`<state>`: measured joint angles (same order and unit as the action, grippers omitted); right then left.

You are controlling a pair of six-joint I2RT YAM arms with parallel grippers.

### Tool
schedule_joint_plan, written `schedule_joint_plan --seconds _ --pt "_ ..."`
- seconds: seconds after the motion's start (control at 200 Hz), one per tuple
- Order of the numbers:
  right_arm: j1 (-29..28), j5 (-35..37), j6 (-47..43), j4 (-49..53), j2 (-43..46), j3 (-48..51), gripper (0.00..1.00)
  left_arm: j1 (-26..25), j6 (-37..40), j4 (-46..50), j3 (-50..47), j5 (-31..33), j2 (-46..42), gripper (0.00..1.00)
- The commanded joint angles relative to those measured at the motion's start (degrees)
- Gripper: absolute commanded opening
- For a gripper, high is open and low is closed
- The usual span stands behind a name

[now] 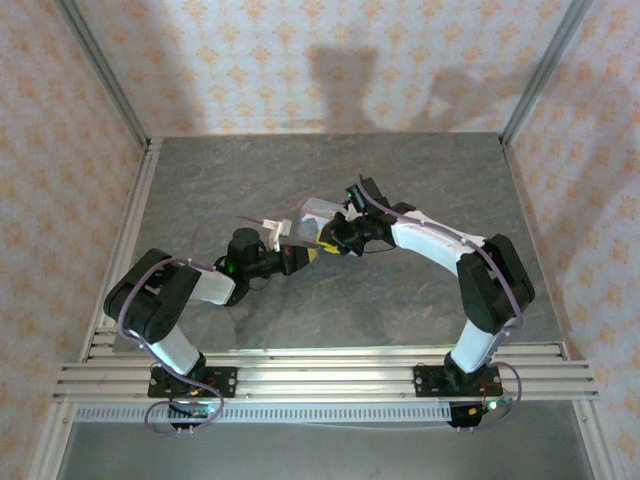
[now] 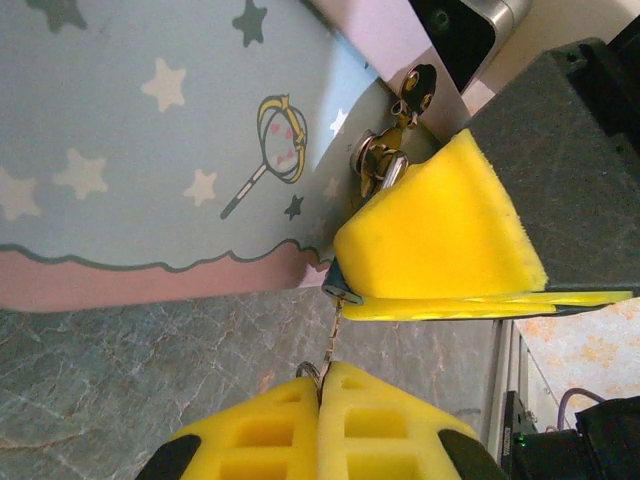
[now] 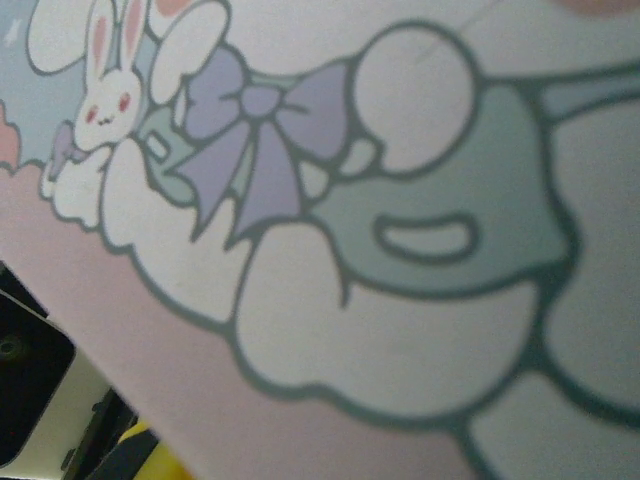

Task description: Unlock a padlock with a key

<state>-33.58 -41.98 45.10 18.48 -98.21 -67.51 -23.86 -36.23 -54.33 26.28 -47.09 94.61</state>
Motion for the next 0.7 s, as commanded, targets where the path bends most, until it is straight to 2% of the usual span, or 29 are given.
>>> schedule_joint_plan --seconds 0.0,0.12,0.385,0.696 --pt "-2.01 -5.41 1.56 -2.32 -0.68 -1.05 0.00 -0.95 -0.69 -8.61 2.74 1.43 0.38 0.00" --pt "-2.01 -4.79 1.90 -1.05 -0.53 -1.54 0.00 -1.78 0.49 -9.30 1.81 3.22 -0.60 0.00" --pt "-2.19 -3.95 0.16 4.52 -0.28 -3.60 0.00 -3.57 9.07 -2.56 0.26 9.48 -6.65 0.00" --pt "-2.63 -5.45 -0.80 6.12 -0.92 -4.74 0.00 -3.61 11.77 1.73 1.62 9.32 -8.26 0.00"
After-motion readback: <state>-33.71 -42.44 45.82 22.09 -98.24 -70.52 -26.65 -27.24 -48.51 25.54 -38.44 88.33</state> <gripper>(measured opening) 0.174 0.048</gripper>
